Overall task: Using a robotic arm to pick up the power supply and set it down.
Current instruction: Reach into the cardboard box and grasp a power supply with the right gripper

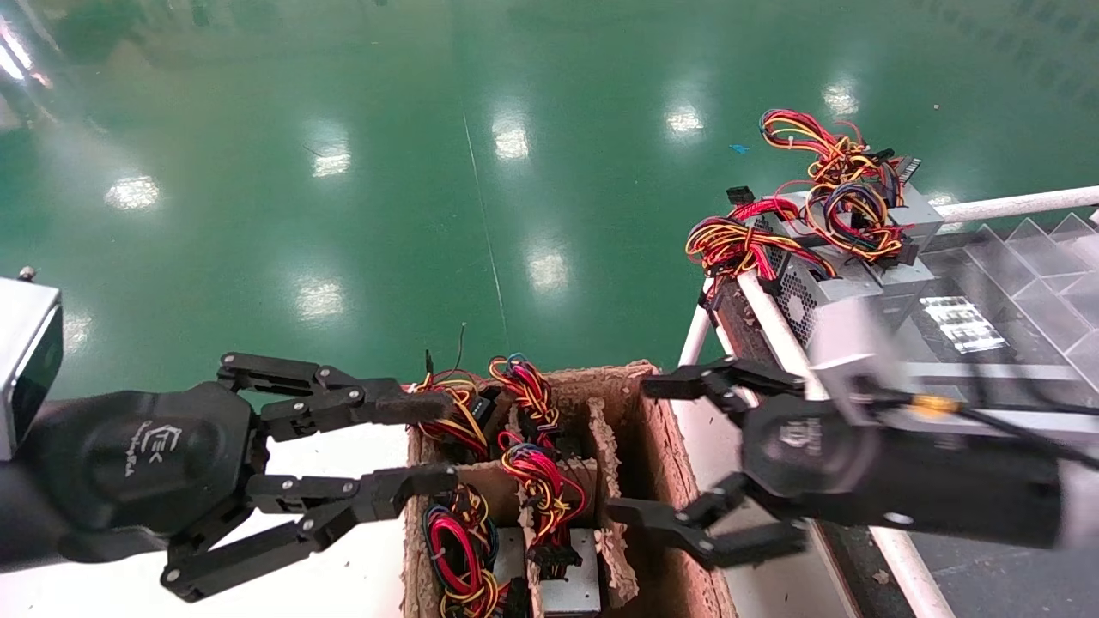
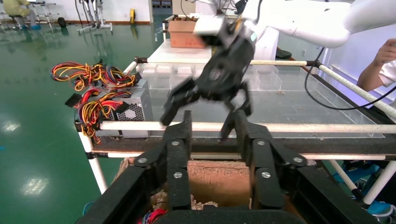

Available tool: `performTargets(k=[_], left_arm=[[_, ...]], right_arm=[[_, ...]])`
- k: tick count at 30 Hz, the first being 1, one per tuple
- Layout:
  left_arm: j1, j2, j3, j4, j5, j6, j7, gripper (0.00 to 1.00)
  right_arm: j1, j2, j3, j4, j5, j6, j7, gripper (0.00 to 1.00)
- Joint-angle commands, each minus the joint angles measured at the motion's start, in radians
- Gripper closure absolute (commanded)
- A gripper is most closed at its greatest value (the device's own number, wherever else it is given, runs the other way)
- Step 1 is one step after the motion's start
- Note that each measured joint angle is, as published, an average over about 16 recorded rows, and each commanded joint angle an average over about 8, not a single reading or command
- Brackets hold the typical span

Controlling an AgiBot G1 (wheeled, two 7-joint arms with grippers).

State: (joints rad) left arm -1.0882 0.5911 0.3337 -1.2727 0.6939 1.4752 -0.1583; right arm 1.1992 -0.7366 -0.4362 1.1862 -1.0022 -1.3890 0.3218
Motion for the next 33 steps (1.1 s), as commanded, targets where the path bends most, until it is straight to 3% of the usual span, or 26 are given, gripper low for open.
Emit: performTargets(k=[1, 2, 9, 10, 19, 33], left_arm=[[0.0, 0.0, 0.0, 0.0, 0.0, 0.0, 0.0, 0.0], [0.0, 0.0, 0.0, 0.0, 0.0, 0.0, 0.0, 0.0], [0.0, 0.0, 0.0, 0.0, 0.0, 0.0, 0.0, 0.0], [0.0, 0.0, 0.0, 0.0, 0.0, 0.0, 0.0, 0.0], [0.0, 0.0, 0.0, 0.0, 0.0, 0.0, 0.0, 0.0], [0.0, 0.0, 0.001, 0.0, -0.001, 0.0, 0.0, 0.0]], right_arm=[[0.028, -0.03, -0.034, -0.021, -0.056, 0.014, 0.025, 0.0], [0.039, -0.047, -0.047, -0.037, -0.078, 0.018, 0.029, 0.07], [0.095, -0.177, -0.122, -0.149, -0.2, 0.064, 0.022, 0.94], [0.1, -0.194, -0.129, -0.162, -0.211, 0.071, 0.018, 0.99], [0.118, -0.272, -0.163, -0.196, -0.255, 0.096, 0.008, 1.0], [0.082, -0.282, -0.187, -0.147, -0.3, 0.14, 0.036, 1.0]])
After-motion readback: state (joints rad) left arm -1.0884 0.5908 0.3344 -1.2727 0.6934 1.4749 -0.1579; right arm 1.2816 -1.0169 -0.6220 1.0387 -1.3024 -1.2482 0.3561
